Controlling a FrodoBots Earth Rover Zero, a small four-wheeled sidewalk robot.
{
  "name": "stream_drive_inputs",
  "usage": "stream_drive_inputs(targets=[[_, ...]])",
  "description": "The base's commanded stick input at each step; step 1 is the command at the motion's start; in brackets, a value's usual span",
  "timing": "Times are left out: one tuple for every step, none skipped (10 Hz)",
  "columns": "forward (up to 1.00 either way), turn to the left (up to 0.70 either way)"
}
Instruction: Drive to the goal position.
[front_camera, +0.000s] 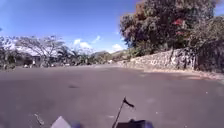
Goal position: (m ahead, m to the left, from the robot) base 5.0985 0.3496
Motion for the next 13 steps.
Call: stream_drive_inputs(targets=[[0.50, 0.00], [0.50, 0.00], [0.50, 0.00], [0.50, 0.00], [0.50, 0.00], [0.50, 0.00], [0.50, 0.00], [0.50, 0.00], [0.50, 0.00], [0.50, 0.00], [0.50, 0.00], [0.50, 0.00], [0.50, 0.00]])
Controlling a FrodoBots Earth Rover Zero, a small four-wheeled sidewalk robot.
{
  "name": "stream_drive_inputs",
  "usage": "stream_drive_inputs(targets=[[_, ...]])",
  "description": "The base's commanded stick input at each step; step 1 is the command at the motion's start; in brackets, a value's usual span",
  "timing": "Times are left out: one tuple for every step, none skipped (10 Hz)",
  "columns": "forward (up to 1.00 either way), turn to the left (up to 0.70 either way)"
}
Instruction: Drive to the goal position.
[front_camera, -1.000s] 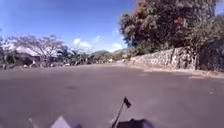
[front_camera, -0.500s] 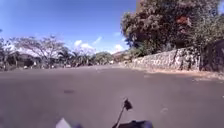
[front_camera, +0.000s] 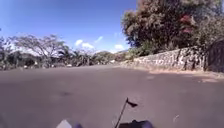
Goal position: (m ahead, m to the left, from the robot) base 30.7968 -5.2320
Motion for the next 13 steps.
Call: stream_drive_inputs(targets=[[0.50, 0.00], [0.50, 0.00], [0.50, 0.00], [0.50, 0.00], [0.50, 0.00], [0.50, 0.00], [0.50, 0.00], [0.50, 0.00], [0.50, 0.00], [0.50, 0.00], [0.50, 0.00], [0.50, 0.00], [0.50, 0.00]])
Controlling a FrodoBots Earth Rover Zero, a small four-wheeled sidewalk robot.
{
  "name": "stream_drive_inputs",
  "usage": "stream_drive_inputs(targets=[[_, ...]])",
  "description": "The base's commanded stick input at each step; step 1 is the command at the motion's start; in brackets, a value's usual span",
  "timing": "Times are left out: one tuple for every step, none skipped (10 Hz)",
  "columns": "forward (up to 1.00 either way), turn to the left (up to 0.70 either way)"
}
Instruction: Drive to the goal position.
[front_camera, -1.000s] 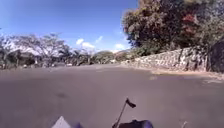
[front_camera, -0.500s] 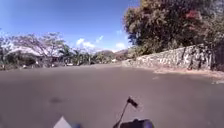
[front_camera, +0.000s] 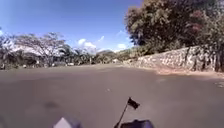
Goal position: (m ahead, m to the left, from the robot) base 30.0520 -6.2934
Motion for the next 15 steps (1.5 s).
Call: stream_drive_inputs(targets=[[0.50, 0.00], [0.50, 0.00], [0.50, 0.00], [0.50, 0.00], [0.50, 0.00], [0.50, 0.00], [0.50, 0.00], [0.50, 0.00], [0.50, 0.00], [0.50, 0.00], [0.50, 0.00], [0.50, 0.00], [0.50, 0.00], [0.50, 0.00], [0.50, 0.00]])
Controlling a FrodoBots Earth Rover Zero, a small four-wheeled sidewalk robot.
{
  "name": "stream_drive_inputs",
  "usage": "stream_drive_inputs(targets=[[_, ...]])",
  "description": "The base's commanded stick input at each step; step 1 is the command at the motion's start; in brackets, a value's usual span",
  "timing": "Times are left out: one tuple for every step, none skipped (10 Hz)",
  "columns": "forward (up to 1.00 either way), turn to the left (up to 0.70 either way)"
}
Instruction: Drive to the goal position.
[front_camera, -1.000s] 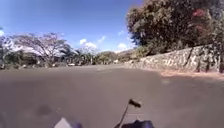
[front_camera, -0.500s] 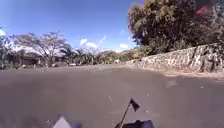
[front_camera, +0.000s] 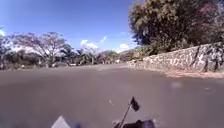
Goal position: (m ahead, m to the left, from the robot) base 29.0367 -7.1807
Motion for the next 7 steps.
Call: stream_drive_inputs(targets=[[0.50, 0.00], [0.50, 0.00], [0.50, 0.00], [0.50, 0.00], [0.50, 0.00], [0.50, 0.00], [0.50, 0.00]])
